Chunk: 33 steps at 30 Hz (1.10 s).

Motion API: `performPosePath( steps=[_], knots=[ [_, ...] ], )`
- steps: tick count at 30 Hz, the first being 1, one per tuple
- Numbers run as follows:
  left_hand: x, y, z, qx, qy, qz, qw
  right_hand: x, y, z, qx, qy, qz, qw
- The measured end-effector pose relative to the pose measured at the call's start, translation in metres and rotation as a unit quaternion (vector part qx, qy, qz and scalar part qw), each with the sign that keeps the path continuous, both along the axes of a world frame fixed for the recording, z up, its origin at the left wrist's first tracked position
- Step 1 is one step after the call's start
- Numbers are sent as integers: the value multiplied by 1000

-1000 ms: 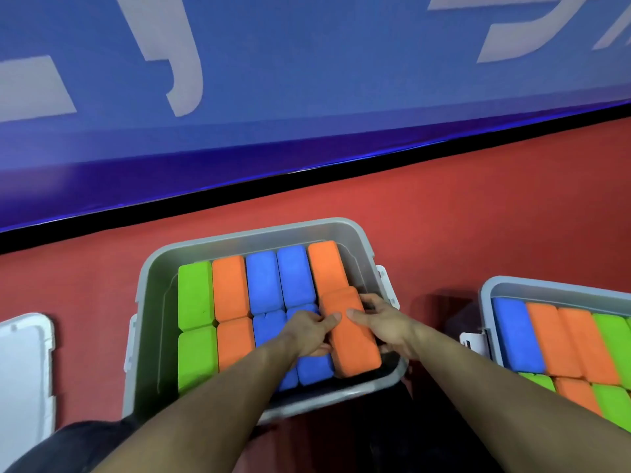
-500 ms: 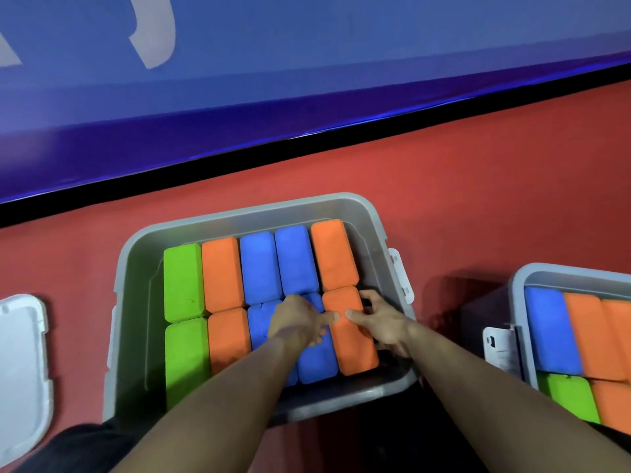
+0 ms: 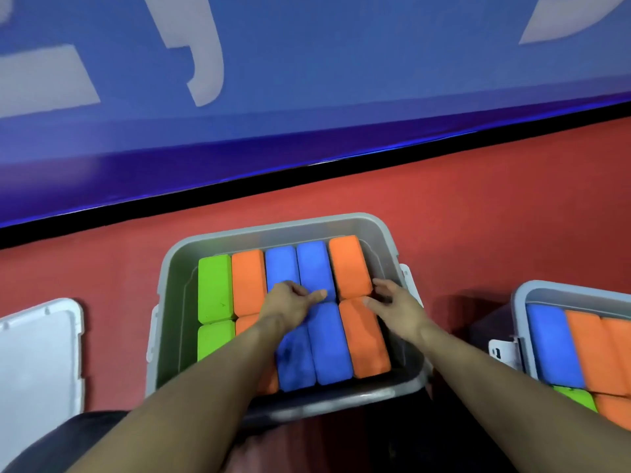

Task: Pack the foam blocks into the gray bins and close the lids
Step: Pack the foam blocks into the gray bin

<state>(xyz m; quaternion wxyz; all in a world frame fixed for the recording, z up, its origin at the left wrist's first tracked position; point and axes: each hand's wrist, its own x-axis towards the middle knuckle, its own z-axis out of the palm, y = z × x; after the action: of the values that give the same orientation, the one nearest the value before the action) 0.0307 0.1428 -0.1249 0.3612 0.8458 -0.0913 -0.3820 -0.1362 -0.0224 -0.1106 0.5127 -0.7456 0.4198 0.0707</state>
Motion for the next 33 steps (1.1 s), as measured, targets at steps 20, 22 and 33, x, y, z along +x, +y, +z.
performPosePath(
  steps=[20, 22, 33],
  knots=[
    [68, 196, -8, 45, 87, 289, 952, 25, -14, 54, 55, 158, 27, 986],
    [71, 189, -1, -8, 89, 310, 946, 33, -21, 52, 39, 158, 13, 987],
    [170, 192, -74, -136, 81, 344, 925, 100, -48, 24, -52, 100, -80, 990]
  ],
)
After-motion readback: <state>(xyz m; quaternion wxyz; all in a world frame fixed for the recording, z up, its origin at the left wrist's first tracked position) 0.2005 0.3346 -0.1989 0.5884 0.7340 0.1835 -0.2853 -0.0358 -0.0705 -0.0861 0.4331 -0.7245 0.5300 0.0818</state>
